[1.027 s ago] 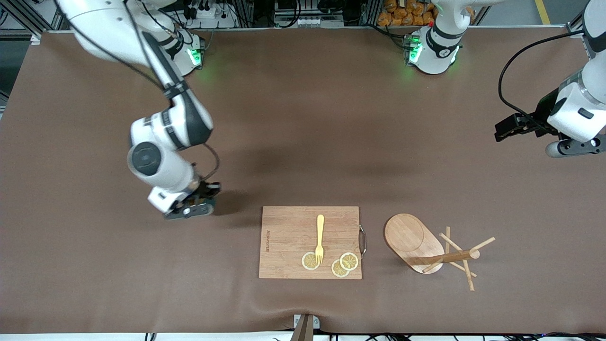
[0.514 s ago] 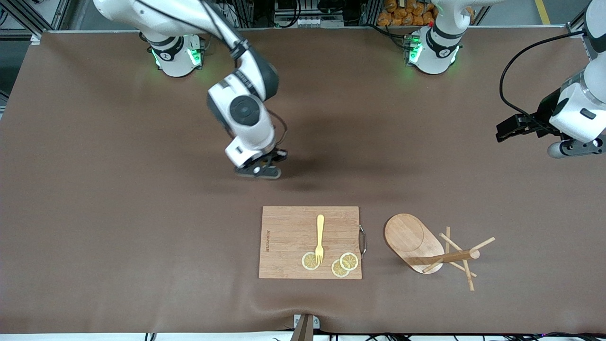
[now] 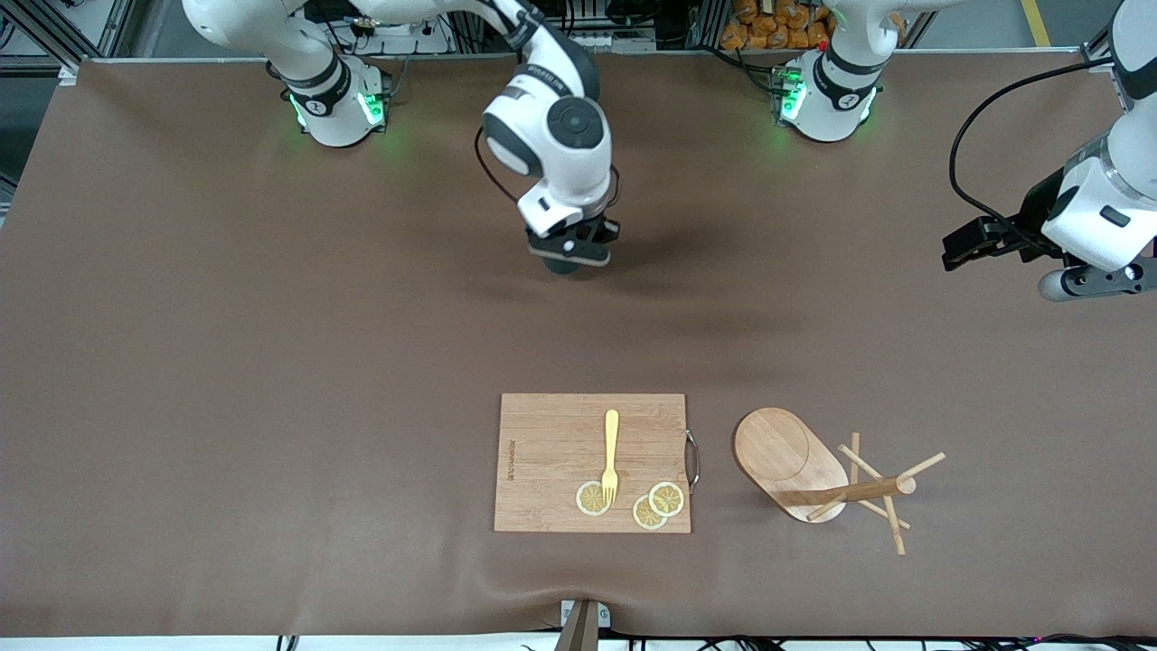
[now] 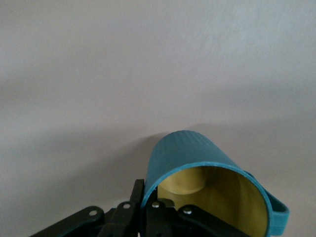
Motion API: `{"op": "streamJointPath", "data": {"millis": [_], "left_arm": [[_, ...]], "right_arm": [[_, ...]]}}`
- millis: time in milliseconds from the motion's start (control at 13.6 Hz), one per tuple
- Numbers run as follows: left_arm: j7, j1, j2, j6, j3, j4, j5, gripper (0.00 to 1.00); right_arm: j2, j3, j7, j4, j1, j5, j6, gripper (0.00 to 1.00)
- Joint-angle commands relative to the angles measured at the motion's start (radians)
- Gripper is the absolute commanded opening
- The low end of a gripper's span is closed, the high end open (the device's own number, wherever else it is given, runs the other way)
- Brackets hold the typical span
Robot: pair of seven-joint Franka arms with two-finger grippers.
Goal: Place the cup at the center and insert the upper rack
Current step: 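Lift the mug with the right gripper and carry it toward table center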
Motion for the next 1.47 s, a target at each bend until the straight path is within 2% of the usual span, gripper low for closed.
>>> {"op": "streamJointPath", "data": {"millis": [0, 367, 807, 1101, 1174, 1247, 1321, 1394], "left_arm": [[-0.018, 0.004, 0.003, 0.003, -0.007, 0.012, 0.009, 1.00], [-0.018, 0.008, 0.015, 0.024, -0.007, 0.012, 0.007, 1.00], [-0.018, 0.000, 0.020, 0.037, -0.007, 0.013, 0.017, 1.00], [-0.020, 0.001, 0.018, 0.037, -0.007, 0.013, 0.020, 1.00], [-0.020, 0.003, 0.020, 0.037, -0.007, 0.013, 0.017, 1.00], [-0.020, 0.006, 0.020, 0.038, -0.007, 0.013, 0.014, 1.00], [-0.020, 0.008, 0.020, 0.038, -0.007, 0.013, 0.012, 1.00], [-0.020, 0.008, 0.020, 0.037, -0.007, 0.013, 0.012, 1.00]], "right_arm": [[0.056, -0.011, 0.083, 0.062, 0.064, -0.003, -0.002, 0.00], [0.094, -0.011, 0.093, 0.081, 0.095, -0.006, 0.067, 0.00], [0.120, -0.012, 0.081, 0.080, 0.095, -0.025, 0.068, 0.00], [0.133, -0.014, 0.079, 0.081, 0.088, -0.080, 0.070, 0.00], [0.133, -0.012, 0.079, 0.081, 0.088, -0.092, 0.070, 0.04], [0.133, -0.014, 0.079, 0.081, 0.090, -0.094, 0.070, 0.19], [0.134, -0.014, 0.079, 0.081, 0.091, -0.095, 0.070, 0.23], [0.137, -0.014, 0.079, 0.081, 0.090, -0.101, 0.071, 0.35]]}}
